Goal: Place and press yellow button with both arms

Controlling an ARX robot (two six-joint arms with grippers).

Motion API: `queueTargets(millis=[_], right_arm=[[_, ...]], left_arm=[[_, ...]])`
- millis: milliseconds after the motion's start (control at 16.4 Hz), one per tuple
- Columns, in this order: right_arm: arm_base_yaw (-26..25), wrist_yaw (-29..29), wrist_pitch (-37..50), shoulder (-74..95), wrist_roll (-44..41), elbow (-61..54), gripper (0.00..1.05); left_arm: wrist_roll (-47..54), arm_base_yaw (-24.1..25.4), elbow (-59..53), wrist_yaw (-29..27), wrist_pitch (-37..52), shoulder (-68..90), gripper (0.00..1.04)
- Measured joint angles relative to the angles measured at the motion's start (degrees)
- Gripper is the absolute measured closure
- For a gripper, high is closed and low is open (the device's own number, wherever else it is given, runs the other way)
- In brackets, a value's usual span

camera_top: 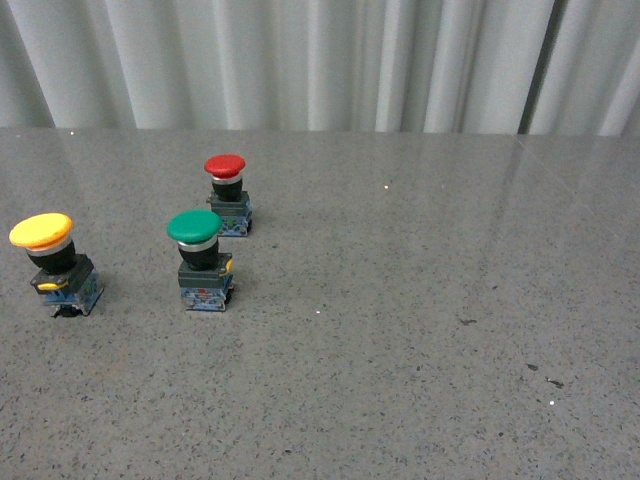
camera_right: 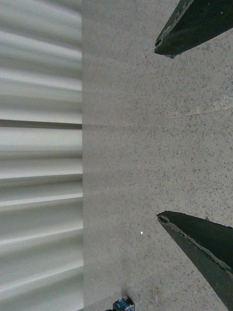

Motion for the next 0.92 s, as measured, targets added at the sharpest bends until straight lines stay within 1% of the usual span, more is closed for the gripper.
queueTargets(millis=[61,122,183,244,305,366,427,488,549,915], right_arm=[[0.00,0.02,0.00,0.00,0.00,0.00,0.06],[0.00,0.00,0.11,0.00,0.02,0.00,0.06],[0.00,0.00,0.00,0.00,0.02,0.00,0.06],[0.00,0.00,-0.04,0.00,0.02,0.00,0.06],[0.00,0.00,-0.02,0.00,0.02,0.00,0.06],[0.00,0.00,0.00,0.00,0.00,0.00,0.06],[0.00,0.00,-0.02,0.00,0.00,0.00,0.06],[0.00,0.00,0.02,0.00,0.02,0.00,0.06],[0.00,0.00,0.00,0.00,0.00,0.00,0.06],[0.00,0.00,0.00,0.00,0.02,0.00,0.06]], left_arm=[[0.72,-0.26,2.05,-3.69,3.39,7.76,0.07],[1.99,1.18,4.72,-3.98,9.73,14.80,0.07],[2.32,1.68,5.64,-3.80,11.89,16.85,0.07],[2.95,2.51,7.06,-3.02,15.08,20.17,0.07],[3.76,3.56,10.23,-1.66,21.33,26.82,0.07],[4.00,4.52,15.56,1.66,27.50,38.14,0.07],[3.78,4.70,20.98,4.92,29.49,49.44,0.07],[4.24,4.04,26.01,5.86,29.68,61.33,0.07],[4.33,3.63,28.22,6.56,28.96,66.01,0.07],[3.48,2.82,31.69,9.18,28.61,74.14,0.07]])
